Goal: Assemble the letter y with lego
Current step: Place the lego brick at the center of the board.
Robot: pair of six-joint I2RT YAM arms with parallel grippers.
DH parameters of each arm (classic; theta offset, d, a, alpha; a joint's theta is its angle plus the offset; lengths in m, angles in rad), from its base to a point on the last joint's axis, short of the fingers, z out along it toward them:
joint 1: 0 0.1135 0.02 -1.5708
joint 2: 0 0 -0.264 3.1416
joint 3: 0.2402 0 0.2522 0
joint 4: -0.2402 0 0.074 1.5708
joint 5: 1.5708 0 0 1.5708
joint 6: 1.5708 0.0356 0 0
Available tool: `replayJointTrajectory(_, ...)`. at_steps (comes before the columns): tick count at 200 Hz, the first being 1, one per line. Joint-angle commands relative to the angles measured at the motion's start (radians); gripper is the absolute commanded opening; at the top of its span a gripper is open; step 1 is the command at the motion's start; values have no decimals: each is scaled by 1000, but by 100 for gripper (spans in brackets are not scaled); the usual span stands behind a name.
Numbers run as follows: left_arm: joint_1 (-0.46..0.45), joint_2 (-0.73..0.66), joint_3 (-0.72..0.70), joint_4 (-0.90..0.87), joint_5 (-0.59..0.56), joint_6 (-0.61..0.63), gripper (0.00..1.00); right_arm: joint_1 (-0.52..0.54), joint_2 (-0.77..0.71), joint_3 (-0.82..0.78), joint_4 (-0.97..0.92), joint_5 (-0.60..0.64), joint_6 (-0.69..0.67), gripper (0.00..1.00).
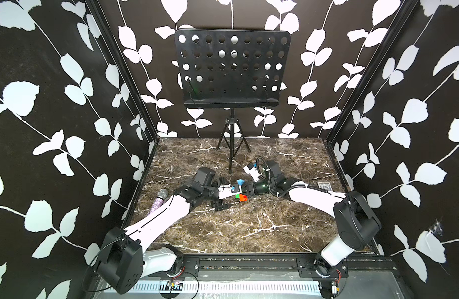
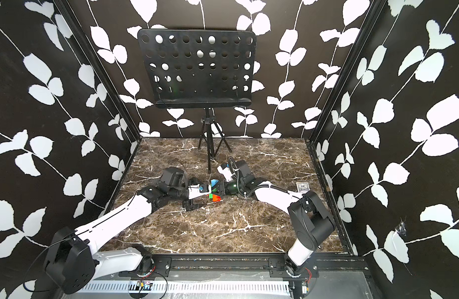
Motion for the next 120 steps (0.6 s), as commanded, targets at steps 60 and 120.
replayJointTrajectory(60, -20, 18, 34, 42, 13, -20, 88, 25, -23, -1, 60, -25, 19, 21)
replayJointTrajectory(120, -21, 27, 45, 62, 26, -33, 86, 36, -18, -6, 65, -27, 20, 21)
